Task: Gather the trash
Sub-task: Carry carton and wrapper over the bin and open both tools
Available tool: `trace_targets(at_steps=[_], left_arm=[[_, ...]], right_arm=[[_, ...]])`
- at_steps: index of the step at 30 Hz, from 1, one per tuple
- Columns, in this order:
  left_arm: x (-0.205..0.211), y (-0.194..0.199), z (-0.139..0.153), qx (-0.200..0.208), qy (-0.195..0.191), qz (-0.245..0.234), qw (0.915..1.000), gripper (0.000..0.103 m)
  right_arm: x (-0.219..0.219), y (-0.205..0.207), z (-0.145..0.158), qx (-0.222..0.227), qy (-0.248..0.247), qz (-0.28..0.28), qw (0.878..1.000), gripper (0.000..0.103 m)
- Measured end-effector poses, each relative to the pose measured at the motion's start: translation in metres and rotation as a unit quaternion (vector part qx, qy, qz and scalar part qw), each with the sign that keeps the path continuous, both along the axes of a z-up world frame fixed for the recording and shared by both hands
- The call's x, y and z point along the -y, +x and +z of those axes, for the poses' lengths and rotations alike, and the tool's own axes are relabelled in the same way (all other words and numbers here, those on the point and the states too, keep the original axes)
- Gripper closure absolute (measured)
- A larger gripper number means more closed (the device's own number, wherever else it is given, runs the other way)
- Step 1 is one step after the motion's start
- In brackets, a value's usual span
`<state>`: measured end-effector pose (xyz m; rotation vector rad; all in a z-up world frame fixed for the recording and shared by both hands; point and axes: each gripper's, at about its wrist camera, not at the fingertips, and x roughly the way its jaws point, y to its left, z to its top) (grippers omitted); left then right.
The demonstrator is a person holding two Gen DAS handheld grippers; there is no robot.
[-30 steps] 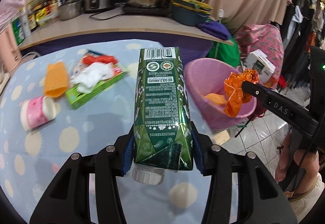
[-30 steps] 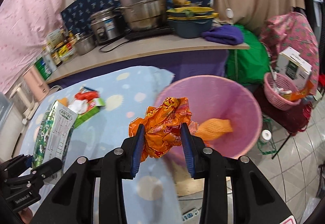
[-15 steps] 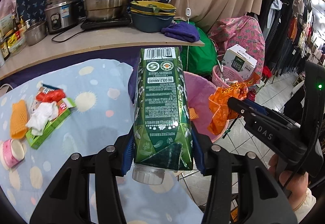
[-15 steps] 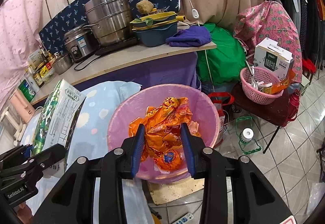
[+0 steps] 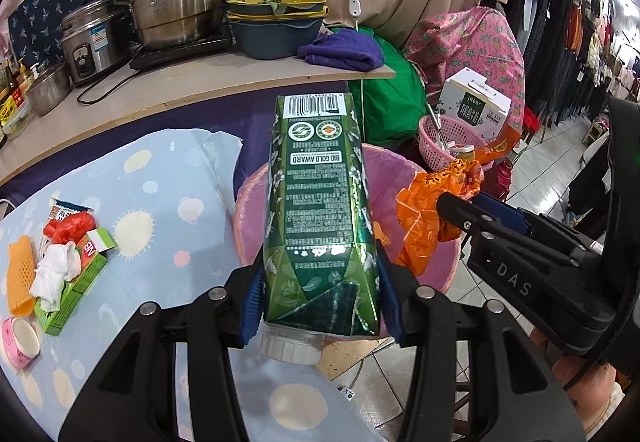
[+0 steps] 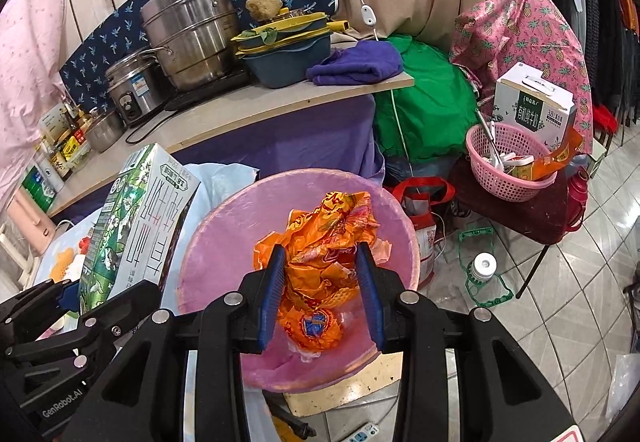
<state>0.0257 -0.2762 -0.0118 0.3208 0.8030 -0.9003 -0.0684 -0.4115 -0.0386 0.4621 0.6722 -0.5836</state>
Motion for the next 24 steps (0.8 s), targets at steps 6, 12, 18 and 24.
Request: trace_targets(at_steps=[6,12,18,24], left_arm=[[0.013,0.009,-0.015,-0.007,0.016,-0.002,0.9998,0.057],[0.022,0.012,-0.028,0.007,0.029,-0.001,0.9996,0.049],[0.018,0.013,-0.023,0.017,0.020,0.010,0.9996,0.031],[0.011,0.014,-0.016,0.015,0.009,0.017,0.9997,0.031]], right_arm=[[0.010,0.009,-0.015,-0.015,0.011,-0.002,1.000,0.067],[0.016,0.014,-0.026,-0.020,0.022,-0.009,1.000,0.057],[0.016,0.009,-0.022,-0.009,0.020,-0.022,0.999,0.050],[0.010,0.006,-0.009,0.000,0.011,-0.019,1.000,0.050]])
